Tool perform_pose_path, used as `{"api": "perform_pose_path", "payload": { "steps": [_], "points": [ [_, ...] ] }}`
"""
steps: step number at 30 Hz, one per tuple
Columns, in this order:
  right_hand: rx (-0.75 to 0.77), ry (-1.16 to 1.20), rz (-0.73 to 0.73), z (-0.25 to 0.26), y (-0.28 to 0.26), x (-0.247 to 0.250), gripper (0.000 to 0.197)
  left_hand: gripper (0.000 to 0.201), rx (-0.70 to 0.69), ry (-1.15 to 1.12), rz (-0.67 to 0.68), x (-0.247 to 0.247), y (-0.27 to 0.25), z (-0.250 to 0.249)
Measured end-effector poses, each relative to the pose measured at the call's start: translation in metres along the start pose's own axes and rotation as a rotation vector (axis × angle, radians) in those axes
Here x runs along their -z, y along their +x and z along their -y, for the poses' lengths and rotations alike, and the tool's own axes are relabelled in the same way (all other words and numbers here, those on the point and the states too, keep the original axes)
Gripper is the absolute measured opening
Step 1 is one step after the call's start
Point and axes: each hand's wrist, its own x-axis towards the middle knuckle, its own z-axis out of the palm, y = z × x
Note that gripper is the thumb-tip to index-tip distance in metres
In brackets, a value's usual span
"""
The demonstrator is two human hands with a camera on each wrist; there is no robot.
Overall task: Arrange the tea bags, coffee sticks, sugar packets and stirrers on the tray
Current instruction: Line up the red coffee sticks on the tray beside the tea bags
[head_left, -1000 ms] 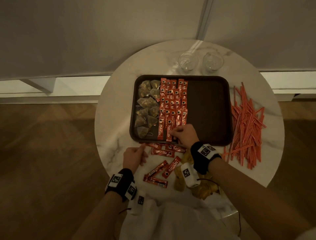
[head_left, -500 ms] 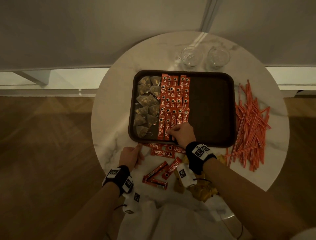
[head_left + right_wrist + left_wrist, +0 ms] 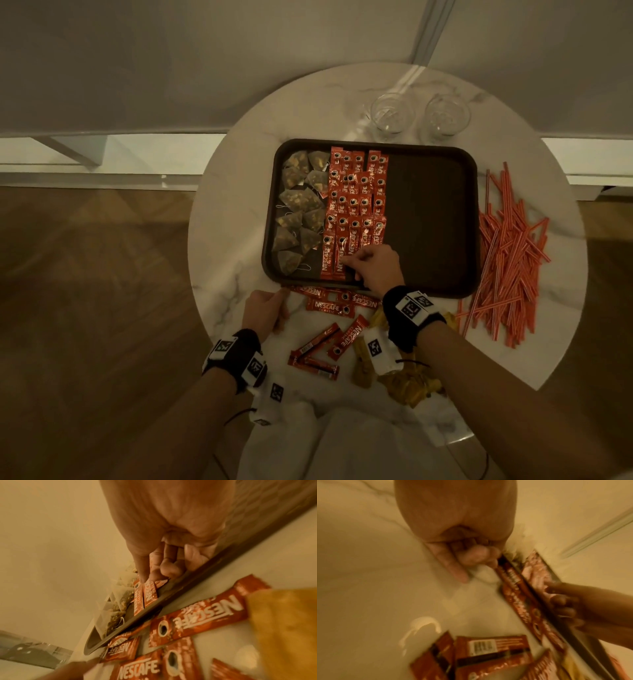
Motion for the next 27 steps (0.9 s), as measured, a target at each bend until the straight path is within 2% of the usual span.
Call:
{"api": "perform_pose_path", "payload": {
  "steps": [2, 4, 6, 7, 9, 11, 13, 18, 21, 23, 27],
  "points": [
    [0.087, -0.028, 0.001, -0.002, -0.01, 0.007, 0.014, 0.051, -0.169, 0.11, -0.07, 0.0, -0.006, -0.008],
    [0.217, -0.216, 0.047, -0.006, -0.024, 0.015, 0.007, 0.036, -0.419, 0.284, -0.136, -0.004, -0.013, -0.019],
    [0.387, -0.408, 0.123, -0.013, -0.04, 0.017, 0.015, 0.022, -0.696, 0.465, -0.15, -0.011, -0.018, -0.031],
    [0.475, -0.455, 0.155, -0.018, -0.047, 0.016, 0.022, 0.025, -0.797, 0.546, -0.126, -0.015, -0.017, -0.035],
    [0.606, -0.515, 0.204, -0.026, -0.058, 0.011, 0.034, 0.04, -0.909, 0.689, -0.047, -0.023, -0.01, -0.036],
    [0.642, -0.557, 0.245, -0.032, -0.065, 0.006, 0.044, 0.046, -0.966, 0.808, -0.016, -0.029, -0.003, -0.033],
    [0.645, -0.548, 0.246, -0.031, -0.067, 0.004, 0.044, 0.046, -1.021, 0.858, 0.0, -0.03, 0.001, -0.028],
    [0.59, -0.478, 0.176, -0.043, -0.074, 0.011, 0.026, 0.035, -1.008, 0.787, 0.048, -0.021, -0.009, -0.017],
    [0.476, -0.501, 0.248, -0.055, -0.086, 0.018, 0.018, 0.029, -0.94, 0.768, 0.094, -0.02, -0.026, 0.0],
    [0.416, -0.552, 0.323, -0.059, -0.095, 0.02, 0.024, 0.025, -0.845, 0.815, 0.13, -0.025, -0.037, 0.014],
    [0.436, -0.727, 0.353, -0.058, -0.107, 0.012, 0.036, 0.02, -0.637, 0.79, 0.136, -0.039, -0.056, 0.037]
  ]
}}
